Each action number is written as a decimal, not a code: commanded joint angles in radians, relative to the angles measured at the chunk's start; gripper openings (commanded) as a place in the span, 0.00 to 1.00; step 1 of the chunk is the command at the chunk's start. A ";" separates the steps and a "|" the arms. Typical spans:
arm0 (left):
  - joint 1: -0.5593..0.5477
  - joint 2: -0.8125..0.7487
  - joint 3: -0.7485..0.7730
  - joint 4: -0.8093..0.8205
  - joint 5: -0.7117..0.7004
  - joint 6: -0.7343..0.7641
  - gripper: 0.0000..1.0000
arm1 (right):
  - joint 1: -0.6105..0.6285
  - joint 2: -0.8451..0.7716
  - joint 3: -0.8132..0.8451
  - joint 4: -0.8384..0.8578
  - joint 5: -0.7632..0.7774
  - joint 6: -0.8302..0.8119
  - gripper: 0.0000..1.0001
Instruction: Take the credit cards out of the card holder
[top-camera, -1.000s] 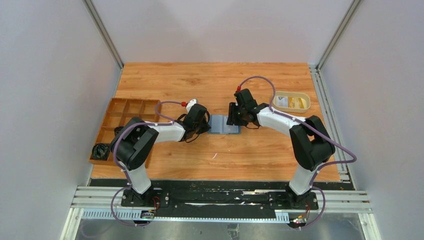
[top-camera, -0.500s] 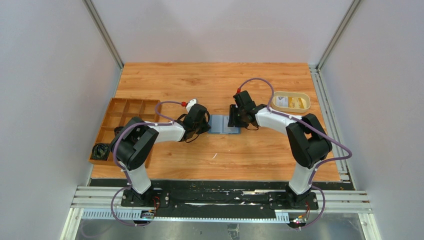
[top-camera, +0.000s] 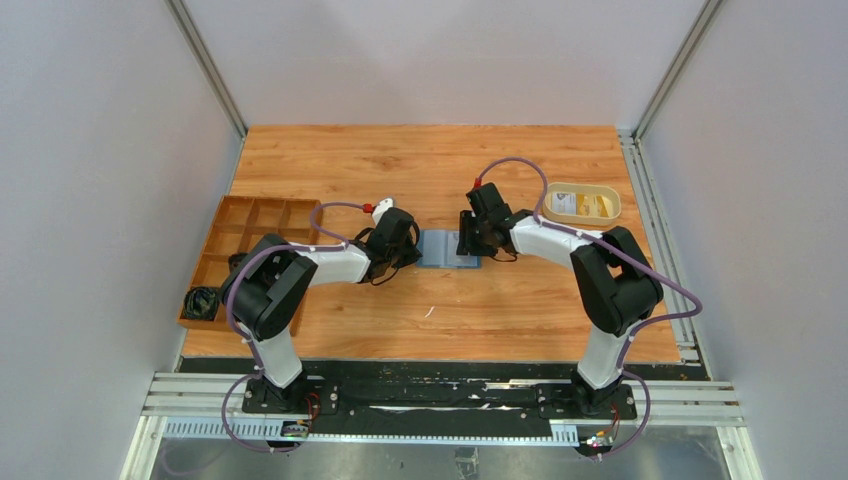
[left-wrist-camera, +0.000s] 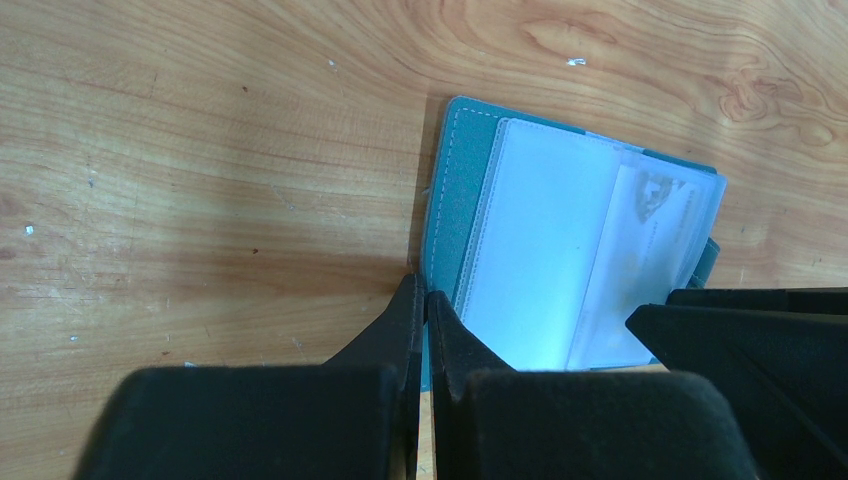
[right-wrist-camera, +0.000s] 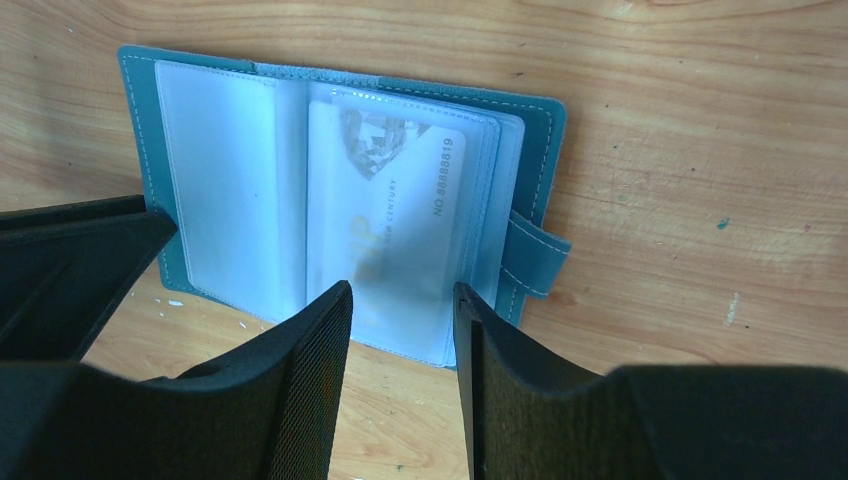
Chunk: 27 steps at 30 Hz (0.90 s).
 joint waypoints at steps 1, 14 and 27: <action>-0.014 0.043 -0.030 -0.072 0.013 0.011 0.00 | 0.023 0.028 -0.022 0.001 -0.014 -0.005 0.46; -0.014 0.044 -0.034 -0.070 0.015 0.011 0.00 | 0.107 0.031 0.085 0.026 -0.120 0.004 0.45; -0.015 0.044 -0.041 -0.070 0.012 0.010 0.00 | 0.121 -0.039 0.074 0.118 -0.135 0.020 0.44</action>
